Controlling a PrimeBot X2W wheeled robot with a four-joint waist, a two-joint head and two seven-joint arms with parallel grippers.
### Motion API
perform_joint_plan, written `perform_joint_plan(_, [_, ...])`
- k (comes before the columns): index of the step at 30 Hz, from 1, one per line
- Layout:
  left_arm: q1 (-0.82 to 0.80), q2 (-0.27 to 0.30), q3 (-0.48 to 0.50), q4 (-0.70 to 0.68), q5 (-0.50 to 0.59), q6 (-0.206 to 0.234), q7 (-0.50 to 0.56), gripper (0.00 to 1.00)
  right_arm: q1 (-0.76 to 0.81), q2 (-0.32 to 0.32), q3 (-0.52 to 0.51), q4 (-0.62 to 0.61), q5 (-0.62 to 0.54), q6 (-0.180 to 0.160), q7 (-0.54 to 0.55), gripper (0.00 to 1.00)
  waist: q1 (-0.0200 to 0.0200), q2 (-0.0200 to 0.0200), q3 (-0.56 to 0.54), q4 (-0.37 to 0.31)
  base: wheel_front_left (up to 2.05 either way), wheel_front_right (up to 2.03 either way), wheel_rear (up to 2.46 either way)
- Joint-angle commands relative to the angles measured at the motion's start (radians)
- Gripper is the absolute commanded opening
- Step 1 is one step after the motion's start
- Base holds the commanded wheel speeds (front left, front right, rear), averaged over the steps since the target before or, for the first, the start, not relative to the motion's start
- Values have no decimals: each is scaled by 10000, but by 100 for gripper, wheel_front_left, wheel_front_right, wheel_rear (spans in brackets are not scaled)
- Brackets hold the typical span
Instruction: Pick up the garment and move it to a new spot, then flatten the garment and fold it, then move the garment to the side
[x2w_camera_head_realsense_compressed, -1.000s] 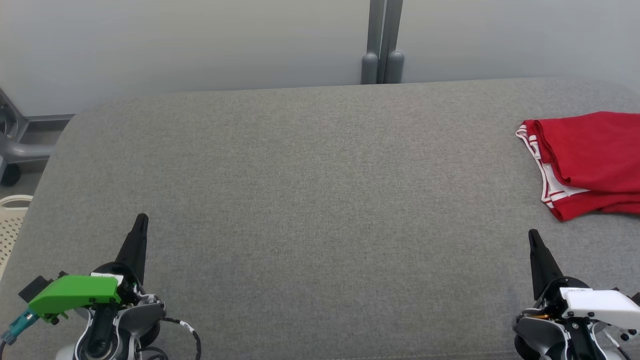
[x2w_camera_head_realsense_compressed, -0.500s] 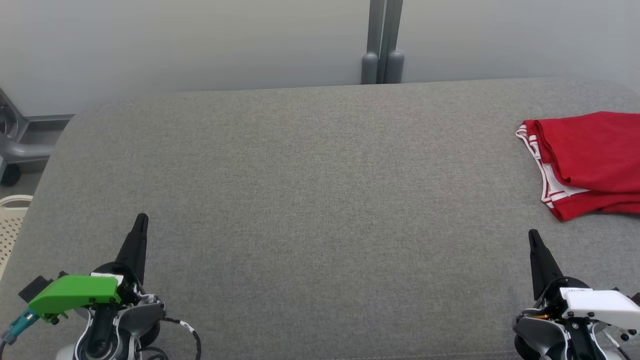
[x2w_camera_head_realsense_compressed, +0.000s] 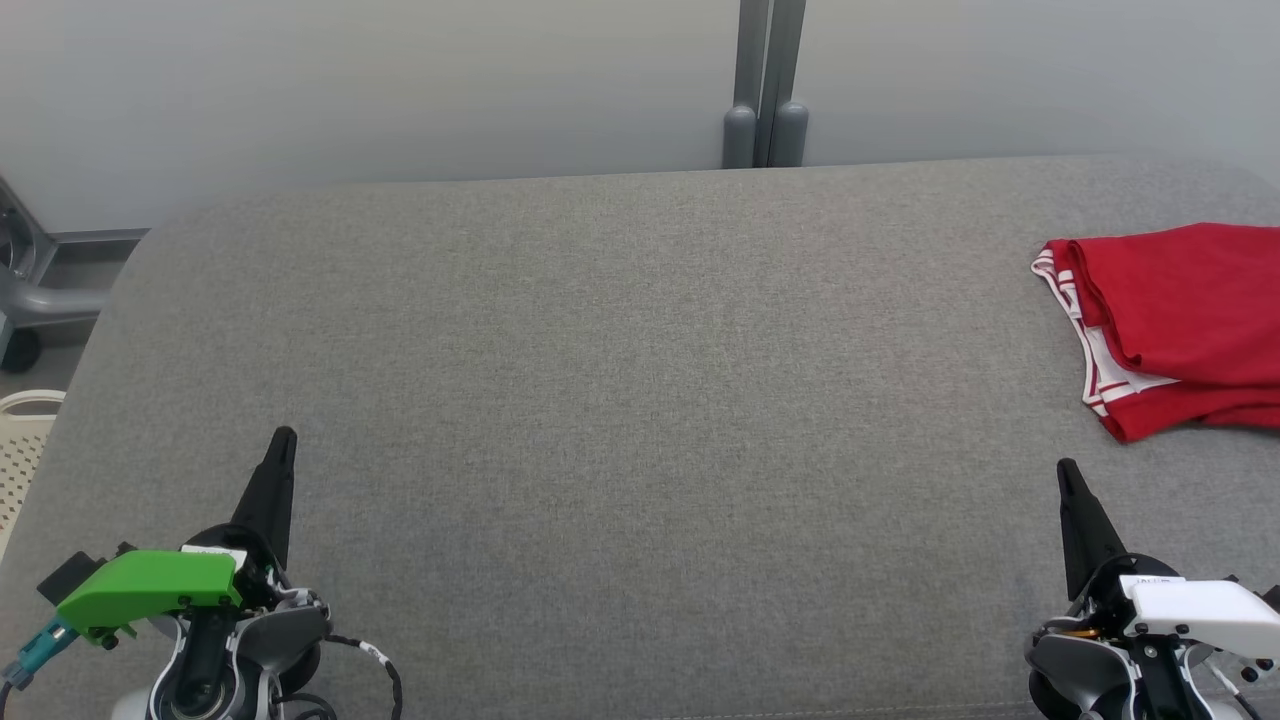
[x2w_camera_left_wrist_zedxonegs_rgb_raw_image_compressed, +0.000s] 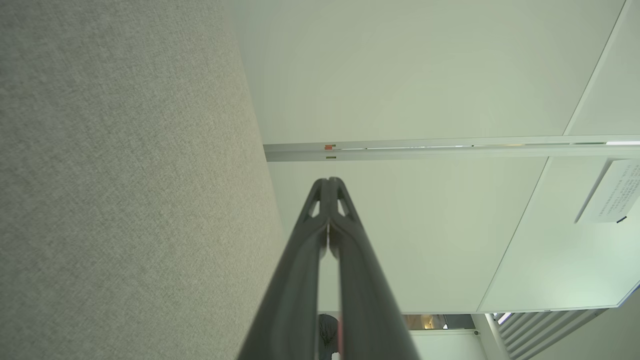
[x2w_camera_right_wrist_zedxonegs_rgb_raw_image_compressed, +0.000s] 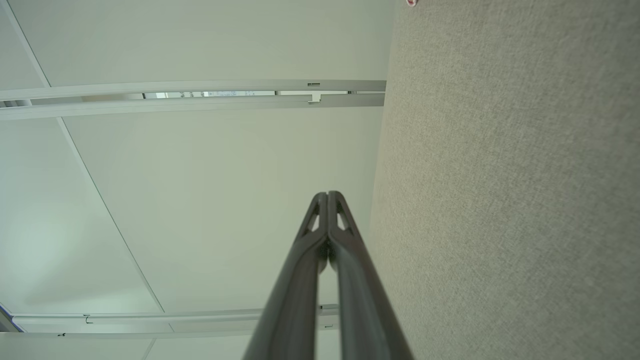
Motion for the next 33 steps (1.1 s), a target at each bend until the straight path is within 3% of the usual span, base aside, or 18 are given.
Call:
perform_joint_plan(1, [-135, 15, 21, -35, -114, -56, 33, 0, 108, -42, -17, -42, 8, 4, 28, 0, 0, 0, 0, 0, 0, 0, 0])
perform_joint_plan(33, [-135, 16, 18, -35, -116, -56, 33, 0, 108, -42, -16, -42, 8, 4, 28, 0, 0, 0, 0, 0, 0, 0, 0])
